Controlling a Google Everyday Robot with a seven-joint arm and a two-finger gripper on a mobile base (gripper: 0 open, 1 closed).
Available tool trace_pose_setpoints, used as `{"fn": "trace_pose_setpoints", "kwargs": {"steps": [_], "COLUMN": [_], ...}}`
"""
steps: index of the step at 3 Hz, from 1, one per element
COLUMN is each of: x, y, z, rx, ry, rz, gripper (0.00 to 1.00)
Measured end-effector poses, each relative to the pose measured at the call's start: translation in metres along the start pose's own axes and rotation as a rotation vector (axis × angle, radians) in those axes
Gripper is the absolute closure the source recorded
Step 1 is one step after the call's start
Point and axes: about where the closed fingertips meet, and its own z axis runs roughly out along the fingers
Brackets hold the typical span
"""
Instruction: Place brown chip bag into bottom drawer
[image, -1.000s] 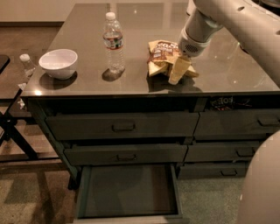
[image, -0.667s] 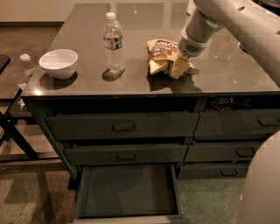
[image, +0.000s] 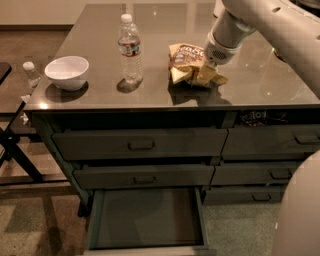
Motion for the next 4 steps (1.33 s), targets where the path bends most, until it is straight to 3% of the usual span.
{"fn": "trace_pose_setpoints", "kwargs": {"steps": [1, 3, 4], "x": [0.000, 0.001, 0.022], "y": [0.000, 0.013, 0.057], "z": [0.000, -0.014, -0.062], "rx": [0.000, 0.025, 0.065], "ry": [0.000, -0.014, -0.022], "rz": [0.000, 0.006, 0.018], "gripper": [1.00, 1.00, 1.00]}}
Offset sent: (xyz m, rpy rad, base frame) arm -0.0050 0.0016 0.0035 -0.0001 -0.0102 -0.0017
